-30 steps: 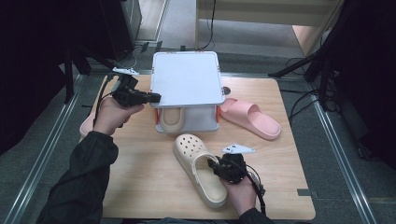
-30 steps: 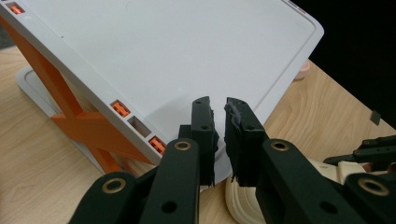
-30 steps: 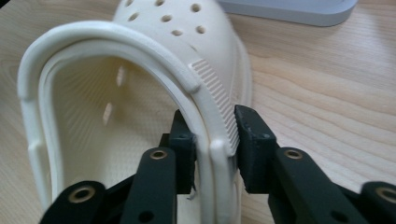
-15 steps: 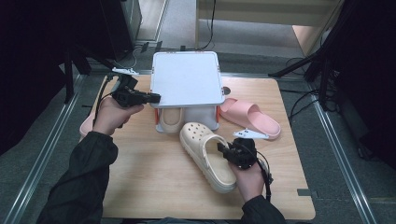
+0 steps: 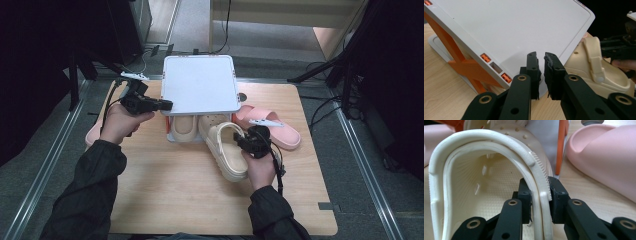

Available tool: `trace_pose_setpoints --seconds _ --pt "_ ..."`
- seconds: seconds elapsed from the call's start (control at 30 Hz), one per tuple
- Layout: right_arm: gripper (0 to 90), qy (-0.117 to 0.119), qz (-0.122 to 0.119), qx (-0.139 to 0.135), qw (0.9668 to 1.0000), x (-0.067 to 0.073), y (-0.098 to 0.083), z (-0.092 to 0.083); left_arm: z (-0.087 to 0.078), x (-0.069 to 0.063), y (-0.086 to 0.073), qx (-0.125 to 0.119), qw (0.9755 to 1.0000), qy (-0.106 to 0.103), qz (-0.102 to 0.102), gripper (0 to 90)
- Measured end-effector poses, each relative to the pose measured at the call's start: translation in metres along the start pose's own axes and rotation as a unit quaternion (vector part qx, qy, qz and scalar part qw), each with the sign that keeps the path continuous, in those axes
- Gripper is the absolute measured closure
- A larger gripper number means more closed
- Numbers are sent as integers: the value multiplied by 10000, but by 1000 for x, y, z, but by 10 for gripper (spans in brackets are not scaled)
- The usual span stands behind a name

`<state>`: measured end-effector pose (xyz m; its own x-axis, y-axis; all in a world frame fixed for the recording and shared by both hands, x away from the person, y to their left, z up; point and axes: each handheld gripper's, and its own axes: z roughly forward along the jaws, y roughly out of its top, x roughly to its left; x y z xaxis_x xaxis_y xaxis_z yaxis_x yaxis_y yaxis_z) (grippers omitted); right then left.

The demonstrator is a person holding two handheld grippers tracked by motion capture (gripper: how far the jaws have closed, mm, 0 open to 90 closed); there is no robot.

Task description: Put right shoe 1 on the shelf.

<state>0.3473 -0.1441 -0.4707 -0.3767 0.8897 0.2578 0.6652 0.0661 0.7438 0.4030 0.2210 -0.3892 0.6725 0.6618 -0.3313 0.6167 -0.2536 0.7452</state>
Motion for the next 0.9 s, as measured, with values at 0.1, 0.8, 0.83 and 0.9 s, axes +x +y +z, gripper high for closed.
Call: trace_pose_setpoints --seconds 0.1,0.8,0.83,0.9 --pt "749 -44 76 15 10000 1 3 10 0 0 0 1 10000 -11 -4 819" --pt "519 278 -110 67 9995 7 -4 9 0 1 0 4 10000 -25 26 818" --pt "507 298 -165 69 9994 8 -4 6 0 1 0 0 10000 -21 20 818" --pt "509 344 -270 120 9990 9 -5 -1 0 1 0 -1 10000 -17 24 817"
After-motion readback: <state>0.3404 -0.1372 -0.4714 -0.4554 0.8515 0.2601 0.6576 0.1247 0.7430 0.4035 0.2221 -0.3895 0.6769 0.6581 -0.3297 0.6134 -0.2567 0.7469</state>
